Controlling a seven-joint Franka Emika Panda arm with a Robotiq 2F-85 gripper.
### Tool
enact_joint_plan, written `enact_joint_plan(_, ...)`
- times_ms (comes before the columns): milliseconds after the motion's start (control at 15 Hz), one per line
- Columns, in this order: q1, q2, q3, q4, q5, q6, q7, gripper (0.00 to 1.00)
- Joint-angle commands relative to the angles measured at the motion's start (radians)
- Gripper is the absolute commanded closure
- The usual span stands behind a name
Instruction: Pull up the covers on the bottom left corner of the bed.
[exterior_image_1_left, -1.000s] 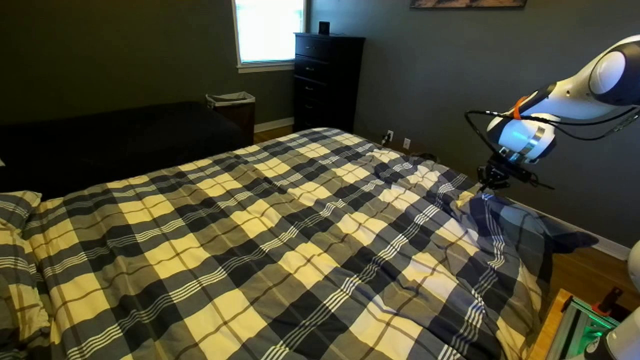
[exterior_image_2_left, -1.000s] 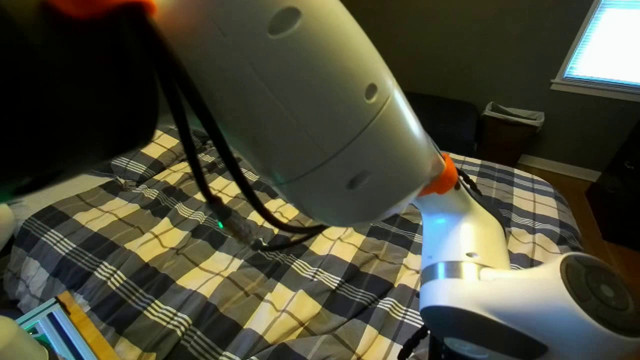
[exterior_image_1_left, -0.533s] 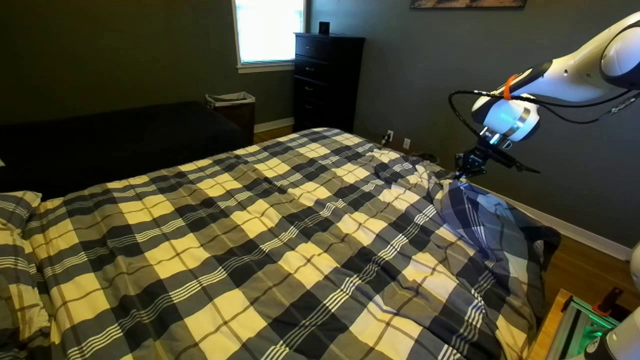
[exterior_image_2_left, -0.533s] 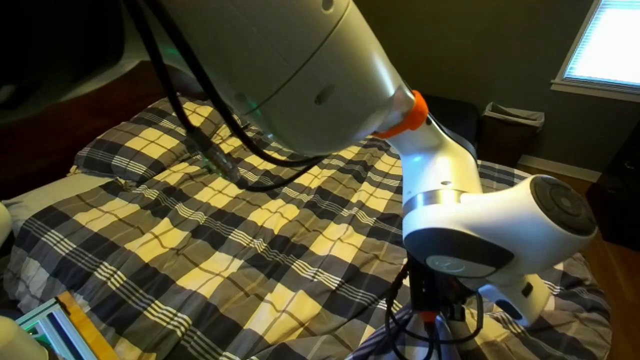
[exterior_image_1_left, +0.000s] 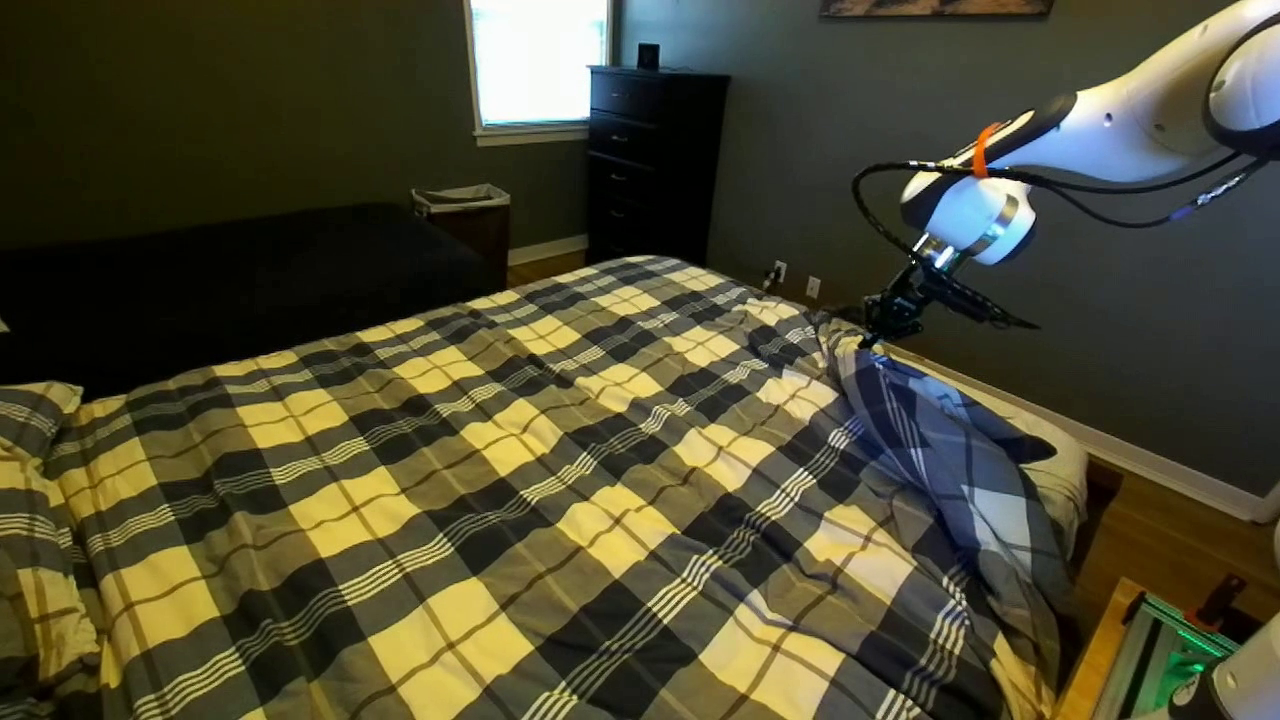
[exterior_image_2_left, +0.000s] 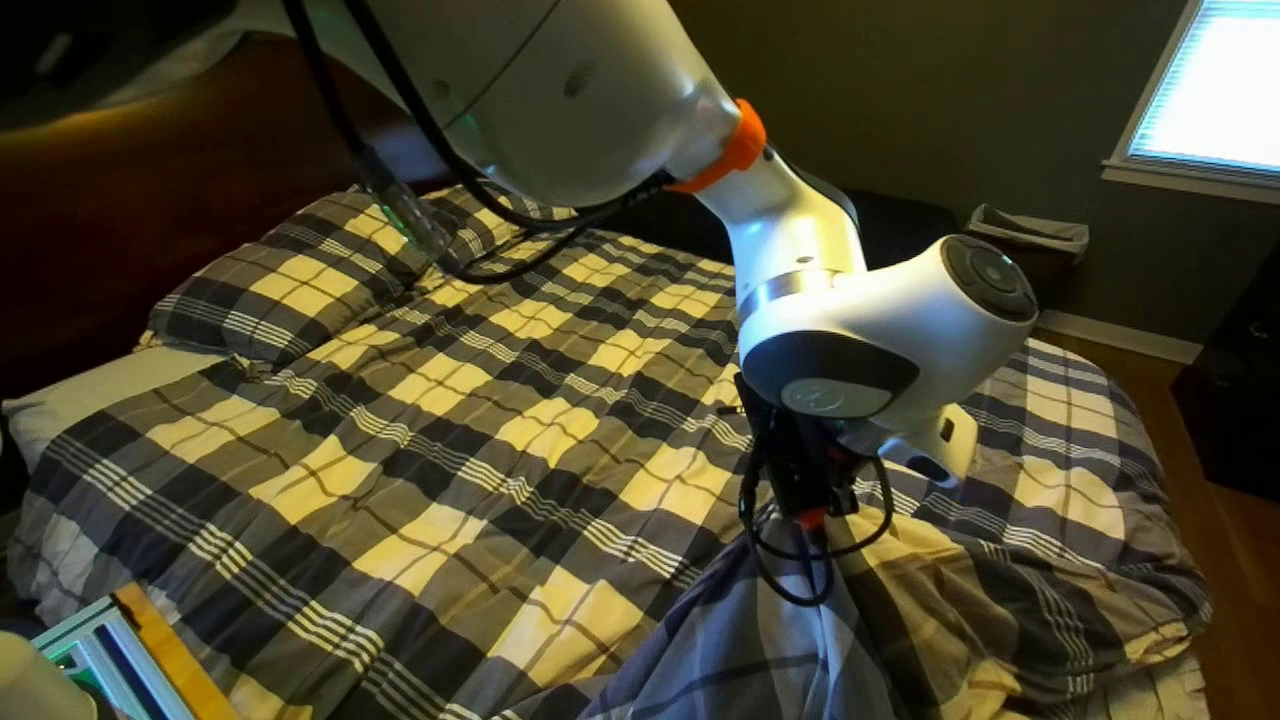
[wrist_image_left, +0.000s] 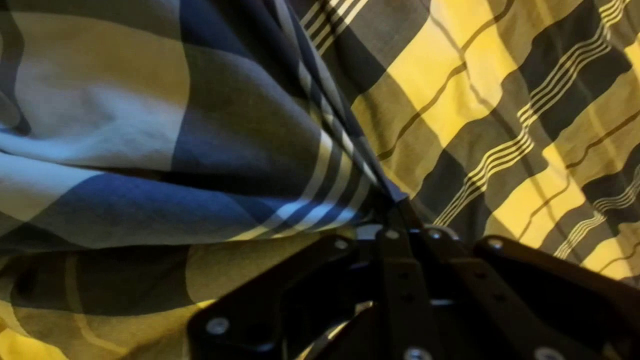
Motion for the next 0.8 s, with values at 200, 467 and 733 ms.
enact_joint_plan(200,0.043,-0.16,0.016,-0.172,0.156,-0.034,-0.351,1.0)
enact_joint_plan(467,0.091,-0.238,-0.013,-0.254,0.208,-0.06,-0.5,1.0)
enact_joint_plan(733,0.166,-0.293,-0.062,-0.307,0.22,-0.081,-0.567,1.0)
